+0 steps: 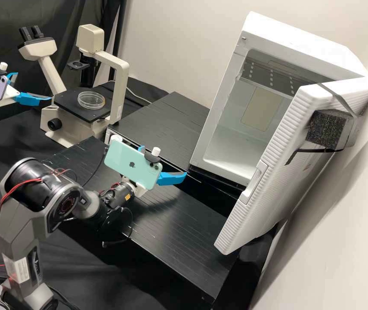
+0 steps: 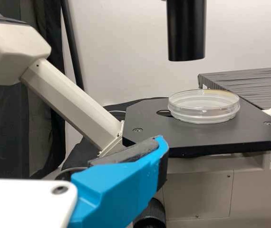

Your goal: Move the petri dish to the bench.

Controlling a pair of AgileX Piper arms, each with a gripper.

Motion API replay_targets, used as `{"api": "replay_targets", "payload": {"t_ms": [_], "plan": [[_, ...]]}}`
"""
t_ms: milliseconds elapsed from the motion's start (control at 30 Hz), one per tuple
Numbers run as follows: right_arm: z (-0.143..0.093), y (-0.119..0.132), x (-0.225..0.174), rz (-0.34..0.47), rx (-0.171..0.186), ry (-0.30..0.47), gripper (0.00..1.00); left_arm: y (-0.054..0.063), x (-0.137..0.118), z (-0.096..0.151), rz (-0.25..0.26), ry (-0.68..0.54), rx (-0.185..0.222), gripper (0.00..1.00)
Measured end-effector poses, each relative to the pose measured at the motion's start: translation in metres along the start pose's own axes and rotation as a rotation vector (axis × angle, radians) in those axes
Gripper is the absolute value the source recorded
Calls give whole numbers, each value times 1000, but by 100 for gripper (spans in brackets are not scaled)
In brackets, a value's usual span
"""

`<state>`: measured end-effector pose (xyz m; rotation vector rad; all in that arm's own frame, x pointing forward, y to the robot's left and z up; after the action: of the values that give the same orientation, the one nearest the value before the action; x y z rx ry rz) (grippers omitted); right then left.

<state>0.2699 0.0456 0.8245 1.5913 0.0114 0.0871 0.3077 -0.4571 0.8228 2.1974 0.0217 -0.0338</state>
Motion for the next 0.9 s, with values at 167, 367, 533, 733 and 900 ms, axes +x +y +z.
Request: {"api": "replay_targets", "payload": {"t_ms": [167, 367, 533, 733, 900], "plan": [[-30, -18, -27, -44, 6, 144, 100, 0, 0, 0, 0, 0, 0, 100], [-68, -43, -40, -109, -38, 289, 100, 0, 0, 0, 0, 0, 0, 100], [-103, -56, -42, -117, -47, 378, 100, 0, 0, 0, 0, 0, 0, 100], [-136, -70, -28, -150, -41, 432, 100, 0, 0, 0, 0, 0, 0, 100], [-153, -87, -9, -216, -29, 429, 100, 0, 0, 0, 0, 0, 0, 100]]}}
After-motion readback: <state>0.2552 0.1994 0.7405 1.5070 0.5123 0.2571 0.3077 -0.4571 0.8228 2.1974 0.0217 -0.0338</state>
